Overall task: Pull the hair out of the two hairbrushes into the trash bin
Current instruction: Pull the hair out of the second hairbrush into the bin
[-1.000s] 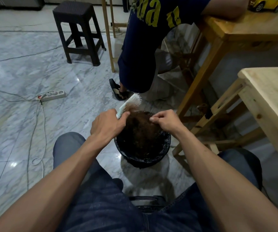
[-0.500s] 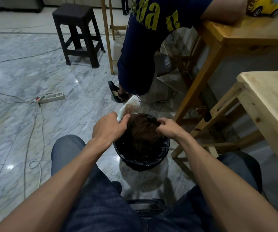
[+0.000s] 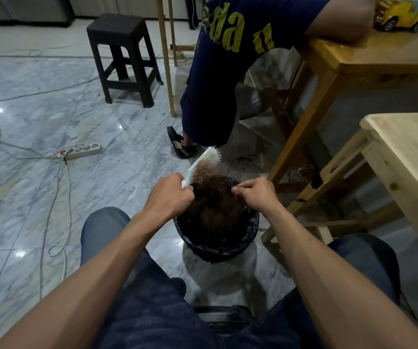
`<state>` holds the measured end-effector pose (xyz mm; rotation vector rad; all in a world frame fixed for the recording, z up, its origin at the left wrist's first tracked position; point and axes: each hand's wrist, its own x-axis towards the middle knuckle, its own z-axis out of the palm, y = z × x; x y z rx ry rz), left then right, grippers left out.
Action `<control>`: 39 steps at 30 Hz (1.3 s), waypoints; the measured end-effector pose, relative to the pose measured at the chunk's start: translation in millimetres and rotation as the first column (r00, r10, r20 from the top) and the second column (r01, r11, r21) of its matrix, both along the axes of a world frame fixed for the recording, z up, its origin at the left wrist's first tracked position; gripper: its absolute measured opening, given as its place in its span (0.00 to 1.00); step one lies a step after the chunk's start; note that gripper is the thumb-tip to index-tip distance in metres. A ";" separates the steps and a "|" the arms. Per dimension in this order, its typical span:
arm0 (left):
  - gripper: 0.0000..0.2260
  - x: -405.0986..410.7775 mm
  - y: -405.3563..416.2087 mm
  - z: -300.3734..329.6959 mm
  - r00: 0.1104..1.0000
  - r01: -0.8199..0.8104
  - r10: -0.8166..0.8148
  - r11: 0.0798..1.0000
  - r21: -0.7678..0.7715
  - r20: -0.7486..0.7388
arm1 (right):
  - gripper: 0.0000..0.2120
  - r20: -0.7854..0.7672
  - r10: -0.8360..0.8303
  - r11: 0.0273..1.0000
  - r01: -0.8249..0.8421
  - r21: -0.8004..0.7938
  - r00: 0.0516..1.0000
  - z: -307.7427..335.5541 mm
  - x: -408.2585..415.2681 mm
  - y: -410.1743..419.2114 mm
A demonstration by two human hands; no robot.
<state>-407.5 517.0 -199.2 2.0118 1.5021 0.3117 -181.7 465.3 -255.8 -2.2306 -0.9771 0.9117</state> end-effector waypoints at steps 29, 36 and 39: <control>0.11 0.9 -4.0 -2.7 0.994 -0.104 0.108 0.988 0.114 -0.034 | 0.04 -0.343 0.205 0.974 -0.157 0.163 0.916 11.6 -17.3 -0.3; 0.15 -2.2 -4.8 1.3 0.979 -0.203 0.205 0.970 0.133 -0.002 | 0.08 -0.093 0.094 0.995 -0.097 -0.029 0.991 6.4 10.7 -9.1; 0.17 -2.2 -5.4 4.1 0.975 -0.222 0.220 0.965 0.139 0.031 | 0.06 0.073 0.046 0.987 -0.034 -0.158 0.996 -0.6 16.9 -11.4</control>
